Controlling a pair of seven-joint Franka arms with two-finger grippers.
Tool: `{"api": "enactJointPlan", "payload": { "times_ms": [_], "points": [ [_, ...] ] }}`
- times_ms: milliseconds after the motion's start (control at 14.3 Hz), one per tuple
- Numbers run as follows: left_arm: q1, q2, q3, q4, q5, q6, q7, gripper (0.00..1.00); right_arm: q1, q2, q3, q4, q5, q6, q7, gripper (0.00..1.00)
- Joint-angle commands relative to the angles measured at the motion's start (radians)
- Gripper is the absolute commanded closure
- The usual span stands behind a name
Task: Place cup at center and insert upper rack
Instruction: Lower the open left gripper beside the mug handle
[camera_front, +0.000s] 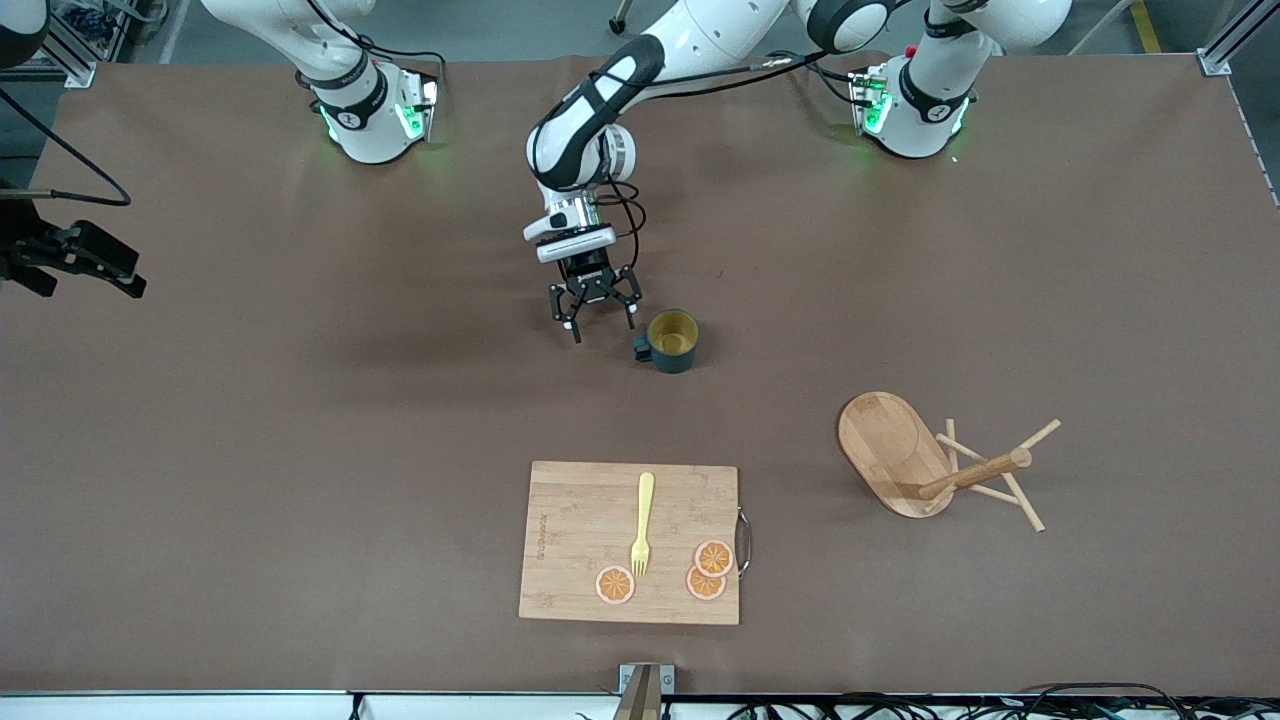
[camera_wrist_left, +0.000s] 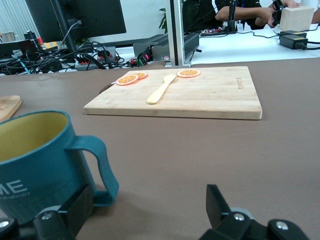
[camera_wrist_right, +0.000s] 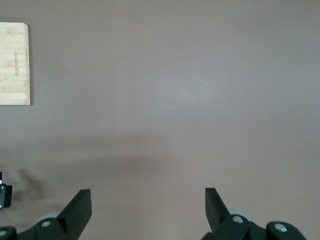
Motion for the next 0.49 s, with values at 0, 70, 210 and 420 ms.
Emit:
{"api": "enactJointPlan", "payload": {
  "times_ms": [0,70,210,420],
  "points": [
    [0.0,0.009,0.004,0.008,0.026,-0.014,-0.033,0.0,-0.012,-0.036,0.005,-0.043,0.01,0.024,-0.004,0.0],
    [0.003,0.01,0.004,0.008,0.025,-0.014,-0.033,0.0,-0.01,-0.036,0.005,-0.042,0.009,0.018,-0.004,0.0],
    [0.008,0.012,0.004,0.008,0.025,-0.014,-0.033,0.0,-0.009,-0.033,0.006,-0.042,0.005,0.013,-0.006,0.0],
    [0.02,0.012,0.004,0.005,0.02,-0.014,-0.04,0.0,-0.01,-0.032,0.008,-0.042,0.002,0.013,-0.006,0.0]
  ]
}}
